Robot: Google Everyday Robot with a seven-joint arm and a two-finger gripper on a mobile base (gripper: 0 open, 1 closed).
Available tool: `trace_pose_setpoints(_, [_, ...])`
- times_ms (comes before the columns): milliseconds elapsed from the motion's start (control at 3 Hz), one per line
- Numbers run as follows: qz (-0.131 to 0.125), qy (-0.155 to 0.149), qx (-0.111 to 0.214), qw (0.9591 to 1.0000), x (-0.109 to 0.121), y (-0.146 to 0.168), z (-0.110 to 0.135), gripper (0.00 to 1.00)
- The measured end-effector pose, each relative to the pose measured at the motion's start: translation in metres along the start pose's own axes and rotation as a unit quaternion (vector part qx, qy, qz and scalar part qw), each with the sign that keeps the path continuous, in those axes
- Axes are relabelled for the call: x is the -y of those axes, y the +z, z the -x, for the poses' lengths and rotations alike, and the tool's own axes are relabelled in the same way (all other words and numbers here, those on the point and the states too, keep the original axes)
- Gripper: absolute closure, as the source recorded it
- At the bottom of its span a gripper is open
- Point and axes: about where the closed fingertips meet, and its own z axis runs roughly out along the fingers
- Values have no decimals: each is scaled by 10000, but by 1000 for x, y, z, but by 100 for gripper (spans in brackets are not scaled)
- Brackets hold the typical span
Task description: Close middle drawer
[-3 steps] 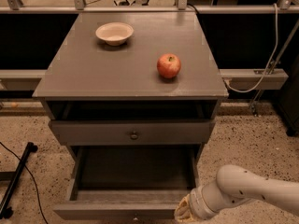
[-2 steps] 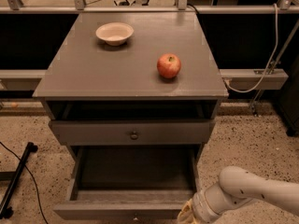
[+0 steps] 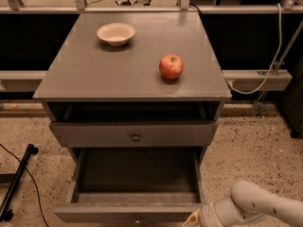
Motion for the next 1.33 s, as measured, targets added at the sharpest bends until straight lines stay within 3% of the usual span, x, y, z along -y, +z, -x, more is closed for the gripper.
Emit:
trace_pose_setpoints(333, [-306, -129, 25, 9994, 3, 5, -1, 100])
trace_pose_setpoints(667, [-600, -420, -391, 9966, 12, 20, 3, 100])
trace_pose_setpoints(1333, [-808, -679, -577, 9927, 45, 45, 0, 100])
